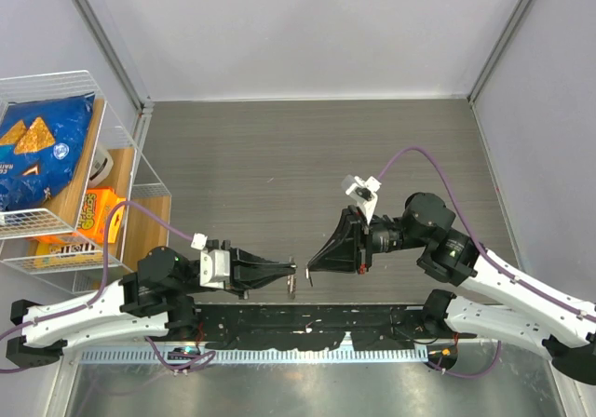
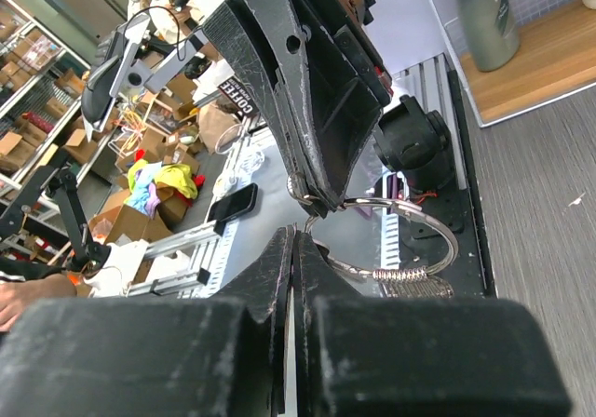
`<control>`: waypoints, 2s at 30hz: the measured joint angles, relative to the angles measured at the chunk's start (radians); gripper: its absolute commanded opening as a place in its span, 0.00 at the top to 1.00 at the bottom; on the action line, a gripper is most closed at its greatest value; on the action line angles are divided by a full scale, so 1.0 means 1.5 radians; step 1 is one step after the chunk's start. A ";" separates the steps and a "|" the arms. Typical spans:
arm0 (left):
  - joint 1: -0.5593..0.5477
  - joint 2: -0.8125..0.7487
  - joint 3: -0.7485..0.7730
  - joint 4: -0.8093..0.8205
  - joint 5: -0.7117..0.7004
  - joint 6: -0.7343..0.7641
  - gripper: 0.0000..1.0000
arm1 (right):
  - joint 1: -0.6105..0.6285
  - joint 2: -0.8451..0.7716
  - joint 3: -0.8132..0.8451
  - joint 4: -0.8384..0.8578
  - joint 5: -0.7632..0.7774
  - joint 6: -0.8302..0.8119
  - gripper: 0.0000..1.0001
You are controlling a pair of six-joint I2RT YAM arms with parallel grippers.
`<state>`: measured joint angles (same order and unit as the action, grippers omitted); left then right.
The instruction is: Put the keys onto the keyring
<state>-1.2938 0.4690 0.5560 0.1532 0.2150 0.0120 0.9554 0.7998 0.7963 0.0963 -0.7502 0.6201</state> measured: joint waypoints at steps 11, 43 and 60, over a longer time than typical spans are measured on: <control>0.000 0.000 0.000 0.010 0.009 0.009 1.00 | 0.021 0.035 0.000 0.019 0.006 0.025 0.94; 0.000 -0.012 -0.001 0.016 0.017 0.014 1.00 | 0.027 0.065 0.000 0.091 0.015 0.095 0.94; 0.000 -0.012 -0.001 0.024 0.021 0.016 1.00 | 0.028 0.064 0.000 0.110 0.013 0.131 0.94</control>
<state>-1.2938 0.4511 0.5549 0.1894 0.2466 0.0353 0.9977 0.8963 0.7967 0.2619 -0.7307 0.8162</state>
